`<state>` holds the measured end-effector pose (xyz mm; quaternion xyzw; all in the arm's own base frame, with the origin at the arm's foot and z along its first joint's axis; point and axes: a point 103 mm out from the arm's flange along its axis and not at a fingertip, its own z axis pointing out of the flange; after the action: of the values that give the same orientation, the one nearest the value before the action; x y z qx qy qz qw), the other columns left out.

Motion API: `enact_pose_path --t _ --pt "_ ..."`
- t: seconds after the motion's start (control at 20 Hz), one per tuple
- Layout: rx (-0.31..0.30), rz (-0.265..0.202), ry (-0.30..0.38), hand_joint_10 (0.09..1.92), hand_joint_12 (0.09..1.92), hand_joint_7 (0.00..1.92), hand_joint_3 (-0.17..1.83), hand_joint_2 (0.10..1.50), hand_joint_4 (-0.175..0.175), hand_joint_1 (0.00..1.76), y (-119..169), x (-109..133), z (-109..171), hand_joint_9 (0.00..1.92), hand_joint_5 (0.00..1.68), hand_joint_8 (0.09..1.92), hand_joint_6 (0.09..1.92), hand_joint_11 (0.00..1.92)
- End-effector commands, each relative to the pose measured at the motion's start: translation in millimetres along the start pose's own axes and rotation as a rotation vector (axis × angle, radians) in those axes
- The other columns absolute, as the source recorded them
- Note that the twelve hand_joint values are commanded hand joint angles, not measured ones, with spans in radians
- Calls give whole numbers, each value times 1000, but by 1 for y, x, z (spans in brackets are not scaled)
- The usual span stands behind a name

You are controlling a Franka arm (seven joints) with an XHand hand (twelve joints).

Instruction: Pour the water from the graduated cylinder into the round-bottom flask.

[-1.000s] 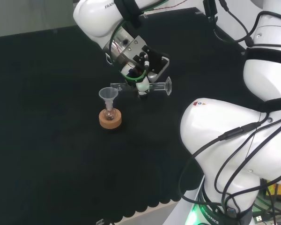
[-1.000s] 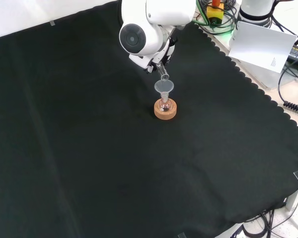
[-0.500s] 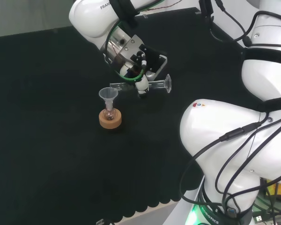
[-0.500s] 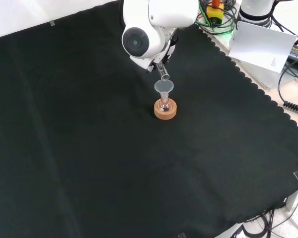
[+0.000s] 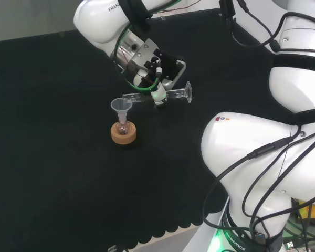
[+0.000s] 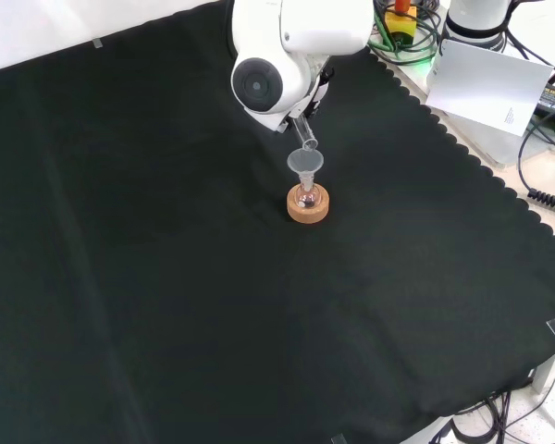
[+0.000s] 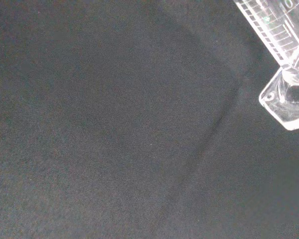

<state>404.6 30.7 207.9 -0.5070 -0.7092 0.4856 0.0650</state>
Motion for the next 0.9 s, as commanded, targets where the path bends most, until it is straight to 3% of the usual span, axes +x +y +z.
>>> enact_pose_path --t 0.05,0.9 --pt "22 11 -10 87 747 1226 -8 1156 -148 1133 1 2 -1 1480 921 393 1112 1231" --pt "45 25 -19 87 746 1231 -7 1158 -145 1130 -3 0 -6 1481 918 385 1118 1232"
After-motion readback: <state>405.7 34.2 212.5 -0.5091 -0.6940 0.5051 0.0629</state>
